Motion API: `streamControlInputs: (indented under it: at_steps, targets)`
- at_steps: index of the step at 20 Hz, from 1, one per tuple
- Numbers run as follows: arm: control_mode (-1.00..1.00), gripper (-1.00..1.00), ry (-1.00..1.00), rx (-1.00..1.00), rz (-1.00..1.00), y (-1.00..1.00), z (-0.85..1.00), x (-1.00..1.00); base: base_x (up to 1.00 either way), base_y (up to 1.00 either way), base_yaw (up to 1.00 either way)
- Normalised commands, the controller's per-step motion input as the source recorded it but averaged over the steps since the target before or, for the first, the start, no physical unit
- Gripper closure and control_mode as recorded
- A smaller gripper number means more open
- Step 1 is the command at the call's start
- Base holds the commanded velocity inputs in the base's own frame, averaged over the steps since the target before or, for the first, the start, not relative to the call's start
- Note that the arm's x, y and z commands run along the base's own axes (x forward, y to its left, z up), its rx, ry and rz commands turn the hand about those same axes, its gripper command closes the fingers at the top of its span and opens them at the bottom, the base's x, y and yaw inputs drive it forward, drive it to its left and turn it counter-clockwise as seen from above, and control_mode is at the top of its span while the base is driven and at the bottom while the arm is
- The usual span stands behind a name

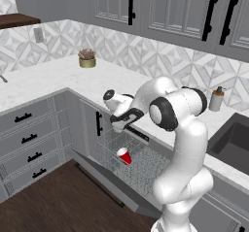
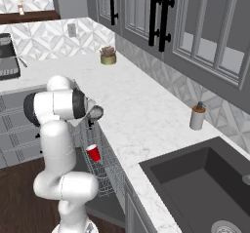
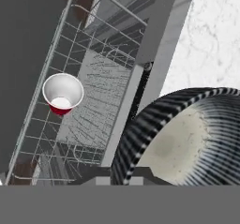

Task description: Pick up the cup and bowl from the counter, place them in the dishwasher, and close the dishwasher door.

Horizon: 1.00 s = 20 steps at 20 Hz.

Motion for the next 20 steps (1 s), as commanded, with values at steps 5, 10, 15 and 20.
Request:
streamControlInputs:
  at_steps: [5,10,15,20]
  targets:
    - [-1.0,1.0,0.0,0.07,-0.02,0.05,-0.73,-1.0,0.0,0.0,0.0]
    - [-1.0,1.0,0.05,0.0,-0.12,-0.02,-1.0,-0.59,0.0,0.0,0.0]
    - [-1.0,1.0,0.05,0.0,-0.21,-0.25,-0.93,-0.05,0.0,0.0,0.0]
    - [-1.0,1.0,0.07,0.0,-0.22,-0.32,-0.89,0.43,0.0,0.0,0.0]
